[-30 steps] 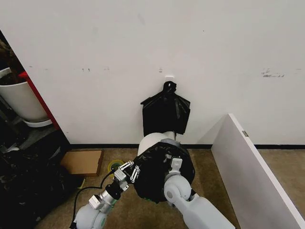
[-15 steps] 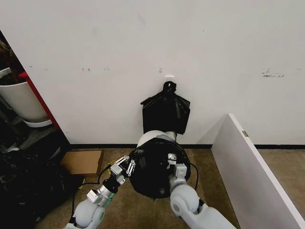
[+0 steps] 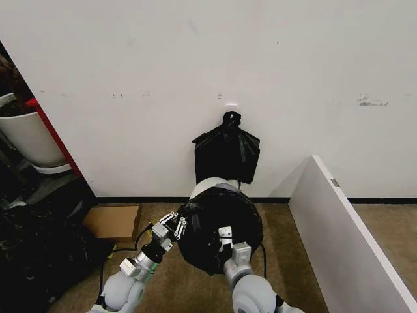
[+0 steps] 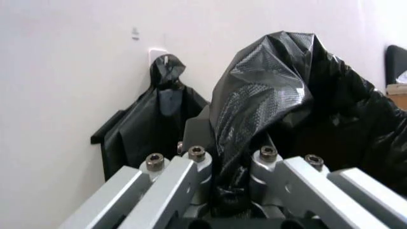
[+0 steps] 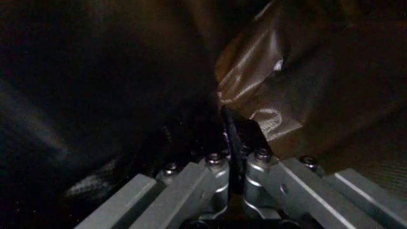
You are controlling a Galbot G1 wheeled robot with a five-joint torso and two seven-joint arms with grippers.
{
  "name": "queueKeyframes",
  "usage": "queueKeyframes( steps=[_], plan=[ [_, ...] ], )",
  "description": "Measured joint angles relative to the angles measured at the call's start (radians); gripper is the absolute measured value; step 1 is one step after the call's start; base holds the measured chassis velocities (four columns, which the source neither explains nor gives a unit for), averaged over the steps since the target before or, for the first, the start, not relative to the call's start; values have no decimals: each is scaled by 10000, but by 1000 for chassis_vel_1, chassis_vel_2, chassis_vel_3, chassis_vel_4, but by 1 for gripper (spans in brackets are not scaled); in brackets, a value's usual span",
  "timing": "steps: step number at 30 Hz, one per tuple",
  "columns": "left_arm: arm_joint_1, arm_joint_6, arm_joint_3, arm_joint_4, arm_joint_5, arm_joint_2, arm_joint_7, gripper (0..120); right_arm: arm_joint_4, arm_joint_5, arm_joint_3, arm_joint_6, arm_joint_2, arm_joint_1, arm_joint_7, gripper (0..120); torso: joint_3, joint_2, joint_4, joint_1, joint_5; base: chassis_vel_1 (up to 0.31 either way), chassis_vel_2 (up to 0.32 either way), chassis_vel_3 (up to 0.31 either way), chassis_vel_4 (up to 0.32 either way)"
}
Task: Place the garbage bag over the trash bin.
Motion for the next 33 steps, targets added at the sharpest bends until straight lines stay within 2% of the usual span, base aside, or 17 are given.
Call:
queueKeyframes(
  steps=[8,17,33],
  plan=[
    [57,8,102,17,104,-40,114,4,-452,-668,-389,-879,362,666,457,0,1,0,1,0,-1,0,0,0,0],
    [8,7,254,65,74,-63,332,4,-1065,-883,-534,-1383,609,1001,772,0,1,-1,0,2,-1,0,0,0,0],
    [-107,7,41,-27,-1013,167,786,4,-1752,-570,-46,-1388,757,1334,1420,0,1,-1,0,2,-1,0,0,0,0]
  ],
)
